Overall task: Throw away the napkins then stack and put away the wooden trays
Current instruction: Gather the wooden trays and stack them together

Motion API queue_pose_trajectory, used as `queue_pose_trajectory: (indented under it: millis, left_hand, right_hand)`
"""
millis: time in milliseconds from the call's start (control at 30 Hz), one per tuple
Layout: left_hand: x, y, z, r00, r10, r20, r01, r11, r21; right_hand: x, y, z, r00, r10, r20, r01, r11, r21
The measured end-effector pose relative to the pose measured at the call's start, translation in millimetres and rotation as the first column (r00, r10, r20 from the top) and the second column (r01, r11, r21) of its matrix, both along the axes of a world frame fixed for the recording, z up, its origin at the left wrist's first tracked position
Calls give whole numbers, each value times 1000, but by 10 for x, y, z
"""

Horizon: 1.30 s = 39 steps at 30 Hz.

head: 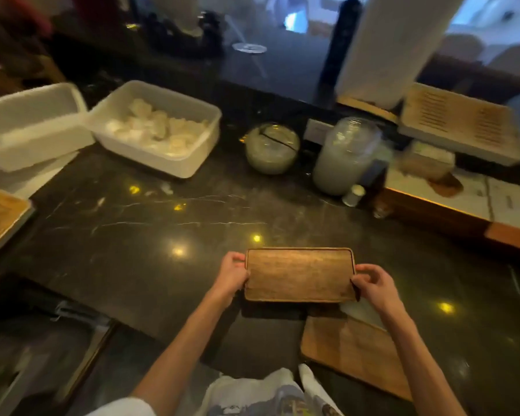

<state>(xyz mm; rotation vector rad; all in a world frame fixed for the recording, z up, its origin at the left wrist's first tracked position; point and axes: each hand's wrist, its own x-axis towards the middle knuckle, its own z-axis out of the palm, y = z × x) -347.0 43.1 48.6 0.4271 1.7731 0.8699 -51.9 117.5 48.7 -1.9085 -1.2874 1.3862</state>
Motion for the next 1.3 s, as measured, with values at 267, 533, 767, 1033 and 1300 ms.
queue_pose_trajectory:
  millis: [267, 533, 767, 1033, 1300]
  left_hand:
    - [1105, -244, -177, 977, -211, -14, 209, 973, -103]
    - [1560, -269, -347, 951, -299, -76, 287, 949, -133]
    - [1660, -300, -446, 912, -361, -193, 335, 929, -157]
    - [1672, -306, -447, 881, -409, -237, 368, 908, -199]
    - [1638, -278, -483, 850, -422, -315, 372, 905, -208]
  right_hand:
    - [1116, -967, -421, 954, -299, 25, 300, 948, -108]
    - [1508, -1277, -548, 934, -358, -21, 353, 928, -114]
    - [1529, -1369, -563, 950, -312, -5, 309, 944, -116]
    - [1519, -1386, -558, 950, -312, -32, 303, 940, -155]
    - [1555, -1398, -632, 938, -345, -25, 338, 931, -140]
